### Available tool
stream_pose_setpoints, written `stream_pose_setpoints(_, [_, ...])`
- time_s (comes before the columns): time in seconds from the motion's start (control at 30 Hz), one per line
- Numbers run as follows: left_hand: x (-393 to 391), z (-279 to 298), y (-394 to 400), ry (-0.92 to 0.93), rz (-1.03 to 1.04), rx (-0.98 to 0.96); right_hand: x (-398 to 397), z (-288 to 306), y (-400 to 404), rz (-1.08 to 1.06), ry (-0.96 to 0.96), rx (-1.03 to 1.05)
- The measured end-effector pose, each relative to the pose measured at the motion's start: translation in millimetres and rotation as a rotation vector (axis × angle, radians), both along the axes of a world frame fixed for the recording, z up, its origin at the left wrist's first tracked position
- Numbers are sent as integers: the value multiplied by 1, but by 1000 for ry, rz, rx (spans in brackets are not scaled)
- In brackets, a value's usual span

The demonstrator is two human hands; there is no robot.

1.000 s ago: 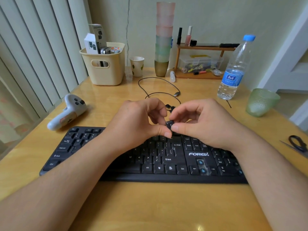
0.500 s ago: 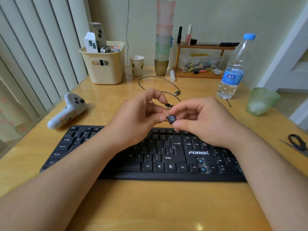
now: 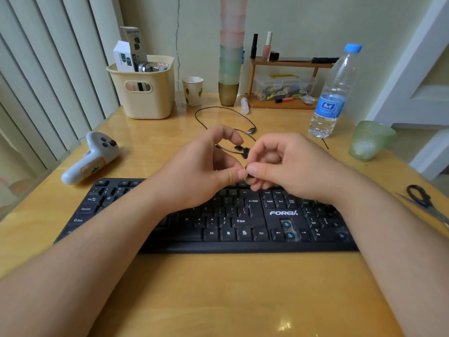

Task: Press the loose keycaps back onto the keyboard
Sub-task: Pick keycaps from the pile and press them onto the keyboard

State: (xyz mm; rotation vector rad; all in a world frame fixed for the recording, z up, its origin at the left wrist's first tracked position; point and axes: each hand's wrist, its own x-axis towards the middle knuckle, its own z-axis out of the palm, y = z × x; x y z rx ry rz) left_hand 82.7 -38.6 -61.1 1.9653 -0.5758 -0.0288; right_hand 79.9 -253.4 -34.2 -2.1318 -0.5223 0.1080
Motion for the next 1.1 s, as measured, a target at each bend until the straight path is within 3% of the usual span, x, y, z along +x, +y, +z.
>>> stream_pose_setpoints(0.2, [-15, 1, -17, 76, -104, -52, -16, 32, -8, 57, 43, -444])
stream_pose_setpoints(0.3, [-24, -1, -28, 75, -160, -26, -25, 42, -17, 5, -45, -623])
stream_pose_setpoints(0.4, [-29, -3, -32, -19, -186, 113, -31, 37, -26, -65, 75, -636])
stream_pose_setpoints(0.53, [-28, -3, -27, -296, -118, 379, -35, 16, -31, -117, 226, -655])
stream_pose_setpoints(0.9, [-20, -8, -22, -360, -101, 394, -46, 0, -28, -178, 286, -629])
stream_pose_setpoints(1.1, [-21, -16, -30, -478, -196, 464, -47, 3, -24, -164, 281, -686])
